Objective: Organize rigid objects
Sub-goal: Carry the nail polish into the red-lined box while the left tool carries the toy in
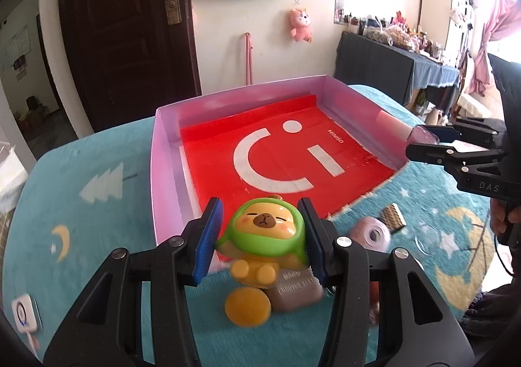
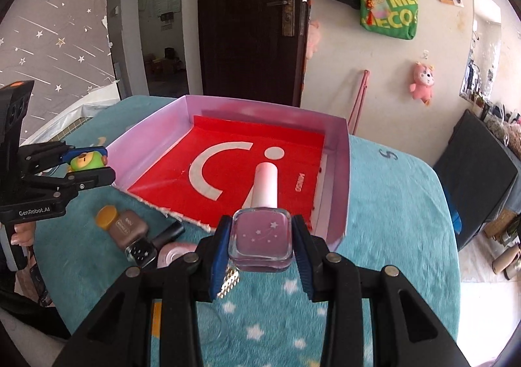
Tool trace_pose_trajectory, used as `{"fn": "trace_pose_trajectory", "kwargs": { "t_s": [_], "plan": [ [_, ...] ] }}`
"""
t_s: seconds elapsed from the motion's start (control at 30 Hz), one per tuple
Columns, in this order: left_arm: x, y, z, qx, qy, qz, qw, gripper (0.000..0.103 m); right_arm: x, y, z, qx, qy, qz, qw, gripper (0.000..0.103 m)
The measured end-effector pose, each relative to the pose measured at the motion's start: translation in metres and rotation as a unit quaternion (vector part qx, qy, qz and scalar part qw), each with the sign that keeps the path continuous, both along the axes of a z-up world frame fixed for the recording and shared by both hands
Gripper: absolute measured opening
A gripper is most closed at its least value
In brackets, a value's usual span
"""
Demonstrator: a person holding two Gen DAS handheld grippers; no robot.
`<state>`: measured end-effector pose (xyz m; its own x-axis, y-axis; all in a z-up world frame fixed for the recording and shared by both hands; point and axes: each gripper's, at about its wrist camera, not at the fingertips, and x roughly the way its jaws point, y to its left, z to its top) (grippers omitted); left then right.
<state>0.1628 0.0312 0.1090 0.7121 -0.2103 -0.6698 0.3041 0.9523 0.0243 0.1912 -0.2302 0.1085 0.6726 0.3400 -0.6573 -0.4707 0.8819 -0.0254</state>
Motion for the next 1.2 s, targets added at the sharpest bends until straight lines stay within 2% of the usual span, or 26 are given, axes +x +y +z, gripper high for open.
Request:
{"fn": "trace_pose_trajectory", "kwargs": {
  "t_s": [0.17, 0.37, 0.57, 0.87, 1.2],
  "plan": [
    [0.026, -0.007, -0.006, 0.018, 0.022, -0.015, 0.9995, 0.045, 0.031, 0.013, -0.001, -0.020, 0.014, 0.014, 1.000, 0.039],
    [0.049, -0.013, -0.018, 0.040, 0.053, -0.021, 0.9976, 0.045, 0.065, 0.027, -0.013, -0.052, 0.052, 0.027, 0.997, 0.039],
    [0.067, -0.015, -0.033, 0.045, 0.084, -0.019, 0.9953, 0.045, 0.087, 0.033, -0.026, -0.089, 0.078, 0.030, 0.993, 0.039],
    [0.081, -0.016, -0.047, 0.050, 0.115, -0.020, 0.9918, 0.045, 0.098, 0.040, -0.047, -0.141, 0.107, 0.034, 0.984, 0.039],
    [0.093, -0.018, -0.060, 0.061, 0.155, -0.034, 0.9854, 0.045, 0.104, 0.046, -0.051, -0.176, 0.122, 0.046, 0.976, 0.039]
  ]
}}
